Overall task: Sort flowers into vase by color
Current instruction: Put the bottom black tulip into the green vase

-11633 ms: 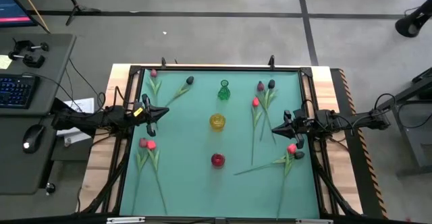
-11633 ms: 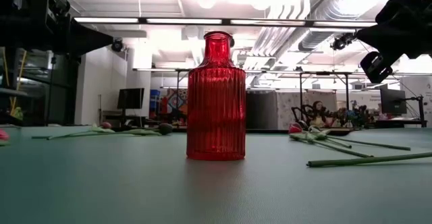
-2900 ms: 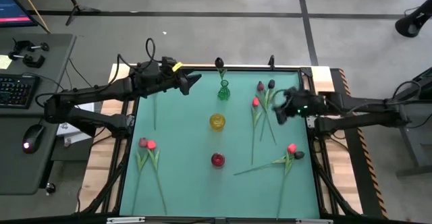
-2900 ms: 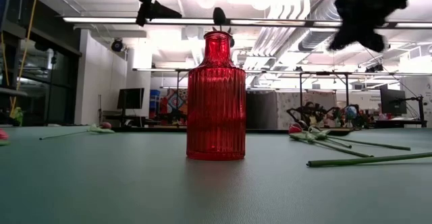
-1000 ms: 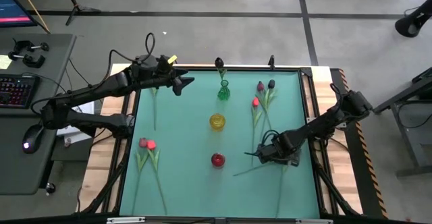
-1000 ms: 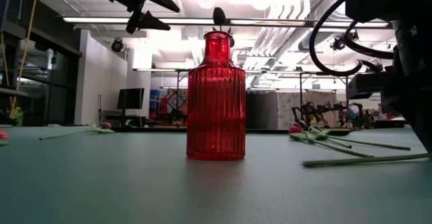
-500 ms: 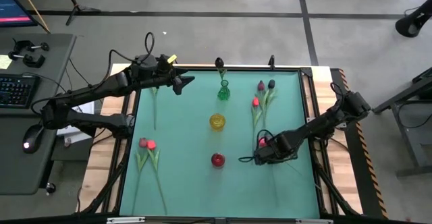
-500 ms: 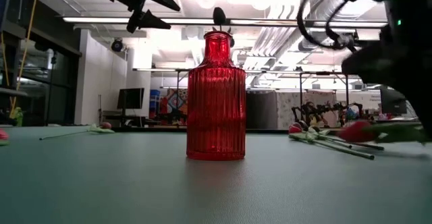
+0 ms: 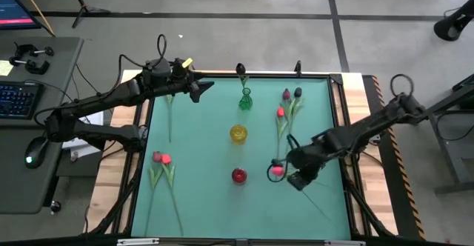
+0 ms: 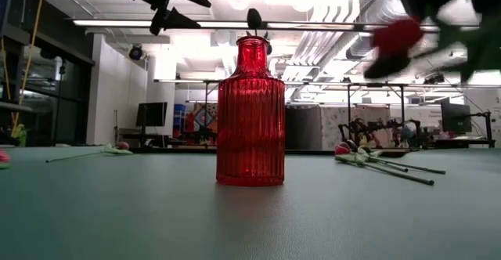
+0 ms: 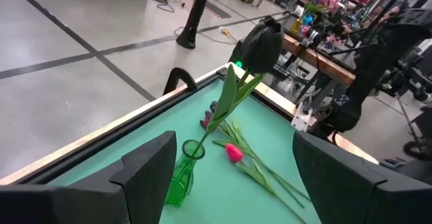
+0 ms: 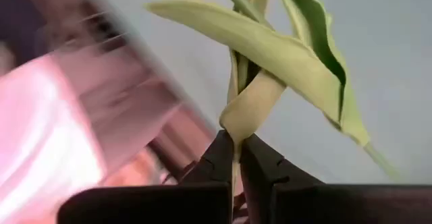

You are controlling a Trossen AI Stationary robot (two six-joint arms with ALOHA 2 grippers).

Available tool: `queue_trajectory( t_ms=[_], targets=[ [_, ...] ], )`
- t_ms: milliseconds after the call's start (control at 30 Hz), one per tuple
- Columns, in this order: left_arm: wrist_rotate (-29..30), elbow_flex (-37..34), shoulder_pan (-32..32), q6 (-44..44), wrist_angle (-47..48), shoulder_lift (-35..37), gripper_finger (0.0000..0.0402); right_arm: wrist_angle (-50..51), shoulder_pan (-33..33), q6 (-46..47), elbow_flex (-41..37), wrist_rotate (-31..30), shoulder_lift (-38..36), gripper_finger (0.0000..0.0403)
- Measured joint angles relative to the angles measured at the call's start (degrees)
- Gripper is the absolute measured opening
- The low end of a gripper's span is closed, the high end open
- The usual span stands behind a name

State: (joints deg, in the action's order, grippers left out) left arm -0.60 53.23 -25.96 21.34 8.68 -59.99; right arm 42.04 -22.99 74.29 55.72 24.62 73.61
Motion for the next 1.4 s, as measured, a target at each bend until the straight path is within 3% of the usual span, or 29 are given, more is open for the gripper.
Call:
queue_trajectory(
  t_ms=[133, 400, 700, 833, 933, 1067, 1200, 1333, 1400],
  targets=[
    [0.0, 0.0, 0.0, 0.0, -0.1, 0.0, 0.0284, -4.0, 2.4, -2.4, 0.0, 2.7, -6.2, 0.0000],
    [0.0, 0.0, 0.0, 1.0, -0.1, 0.0, 0.0284, -5.1, 6.6, -5.2, 0.0, -2.3, -16.2, 0.0000],
    [0.0, 0.0, 0.0, 2.5, -3.1, 0.0, 0.0284, -12.8, 9.3, -5.1, 0.0, -2.2, -22.9, 0.0000],
    [0.0, 0.0, 0.0, 2.5, -3.3, 0.0, 0.0284, -12.7, 10.3, -3.3, 0.0, 0.4, -24.0, 0.0000],
    [0.0, 0.0, 0.0, 2.5, -3.3, 0.0, 0.0284, -12.2, 10.5, -4.1, 0.1, -2.1, -25.3, 0.0000],
    [0.0, 0.0, 0.0, 2.5, -3.3, 0.0, 0.0284, -10.3, 11.3, -2.0, 0.0, 1.2, -26.2, 0.0000],
    [0.0, 0.0, 0.0, 2.5, -3.3, 0.0, 0.0284, -13.7, 11.9, -6.3, 0.2, -9.2, -28.8, 0.0000],
    [0.0, 0.0, 0.0, 2.5, -3.4, 0.0, 0.0284, -10.4, 13.1, -3.5, 0.1, -7.1, -29.4, 0.0000],
    [0.0, 0.0, 0.0, 2.5, -3.4, 0.0, 0.0284, -9.0, 13.6, -5.1, 0.0, -11.0, -30.3, 0.0000]
  ],
)
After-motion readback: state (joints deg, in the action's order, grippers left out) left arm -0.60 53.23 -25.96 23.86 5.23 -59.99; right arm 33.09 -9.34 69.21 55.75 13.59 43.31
